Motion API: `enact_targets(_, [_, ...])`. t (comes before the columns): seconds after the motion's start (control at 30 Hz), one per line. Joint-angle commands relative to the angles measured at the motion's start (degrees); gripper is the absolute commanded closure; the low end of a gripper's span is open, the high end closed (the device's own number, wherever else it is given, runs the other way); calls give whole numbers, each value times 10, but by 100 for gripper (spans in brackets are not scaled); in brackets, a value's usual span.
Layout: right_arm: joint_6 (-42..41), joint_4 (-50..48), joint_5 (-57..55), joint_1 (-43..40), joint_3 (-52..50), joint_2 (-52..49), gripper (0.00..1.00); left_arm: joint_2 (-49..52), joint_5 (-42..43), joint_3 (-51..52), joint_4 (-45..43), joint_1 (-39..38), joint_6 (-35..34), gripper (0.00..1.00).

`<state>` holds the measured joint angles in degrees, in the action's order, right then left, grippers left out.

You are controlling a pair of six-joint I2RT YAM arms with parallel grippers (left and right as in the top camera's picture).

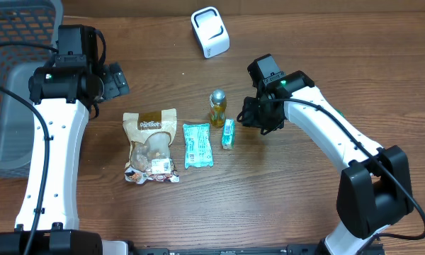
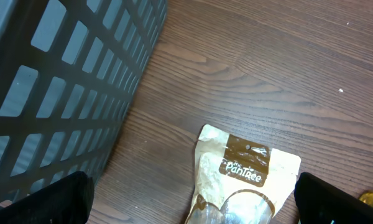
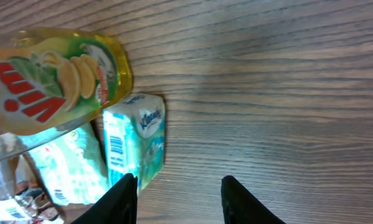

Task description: Scan the item barcode

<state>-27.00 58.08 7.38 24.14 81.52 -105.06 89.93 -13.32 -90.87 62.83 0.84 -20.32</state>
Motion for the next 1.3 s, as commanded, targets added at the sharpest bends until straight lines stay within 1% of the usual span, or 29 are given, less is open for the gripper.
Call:
enact_targets(0.0, [-2, -2, 13, 3, -2, 12, 59, -2, -6, -2, 0, -1, 15, 0])
enact_targets(0.3, [-2, -7, 13, 15, -2, 12, 59, -2, -6, -2, 0, -1, 15, 0])
enact_targets(0.63, [-2, -28, 12, 64, -2, 8, 59, -2, -6, -3, 0, -1, 15, 1])
enact_targets(0.7, [-2, -36, 12, 72, -2, 5, 57, -2, -6, -3, 0, -1, 15, 0])
enact_targets(0.73, [-2, -38, 9, 75, -2, 3, 55, -2, -6, -3, 0, -1, 15, 0])
enact_targets(0.87, [-9, -40, -23, 86, -2, -5, 53, -2, -6, -3, 0, -1, 15, 1])
enact_targets(0.97, [-15, -39, -35, 89, -2, -13, 49, -2, -6, -3, 0, -1, 15, 0])
enact_targets(1.27, [-15, -40, -50, 89, -2, -18, 48, -2, -6, -3, 0, -1, 15, 1])
